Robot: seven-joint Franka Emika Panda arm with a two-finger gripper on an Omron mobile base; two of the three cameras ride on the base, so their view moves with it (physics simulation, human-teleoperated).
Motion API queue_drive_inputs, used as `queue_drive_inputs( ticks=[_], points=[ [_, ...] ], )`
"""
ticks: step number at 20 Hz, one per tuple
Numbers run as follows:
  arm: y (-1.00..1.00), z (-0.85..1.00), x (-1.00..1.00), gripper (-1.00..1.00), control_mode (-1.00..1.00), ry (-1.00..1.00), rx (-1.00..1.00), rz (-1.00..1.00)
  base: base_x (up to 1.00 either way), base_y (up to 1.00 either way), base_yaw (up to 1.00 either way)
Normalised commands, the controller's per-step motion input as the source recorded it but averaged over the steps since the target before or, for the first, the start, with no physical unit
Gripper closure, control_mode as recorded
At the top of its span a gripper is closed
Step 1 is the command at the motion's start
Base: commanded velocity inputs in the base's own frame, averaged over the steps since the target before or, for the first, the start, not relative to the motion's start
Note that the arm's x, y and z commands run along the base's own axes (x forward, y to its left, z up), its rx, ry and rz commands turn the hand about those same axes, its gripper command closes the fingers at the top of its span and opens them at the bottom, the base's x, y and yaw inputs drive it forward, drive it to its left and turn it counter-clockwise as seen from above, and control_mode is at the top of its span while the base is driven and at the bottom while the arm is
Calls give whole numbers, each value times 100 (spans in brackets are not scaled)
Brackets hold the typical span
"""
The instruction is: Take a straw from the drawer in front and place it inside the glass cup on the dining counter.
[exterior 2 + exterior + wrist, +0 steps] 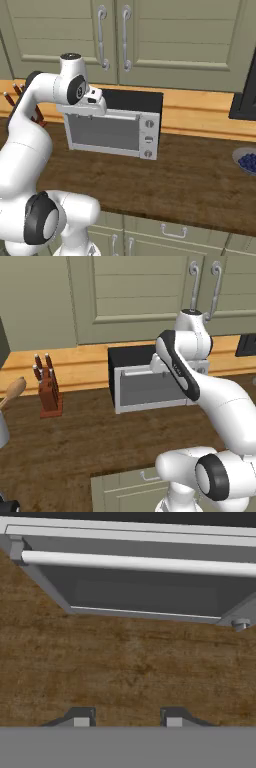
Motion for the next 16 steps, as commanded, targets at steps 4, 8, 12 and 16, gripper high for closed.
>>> queue_drive_inputs(
  ticks=[4,8,12,16],
  points=[
    [0,0,0,-100,100,0,0,0,-16,0,0],
    [0,0,0,-100,100,0,0,0,-95,0,0],
    [0,0,0,-100,100,0,0,0,-92,-5,0],
    [0,0,0,-100,100,0,0,0,-20,-52,20]
  ],
)
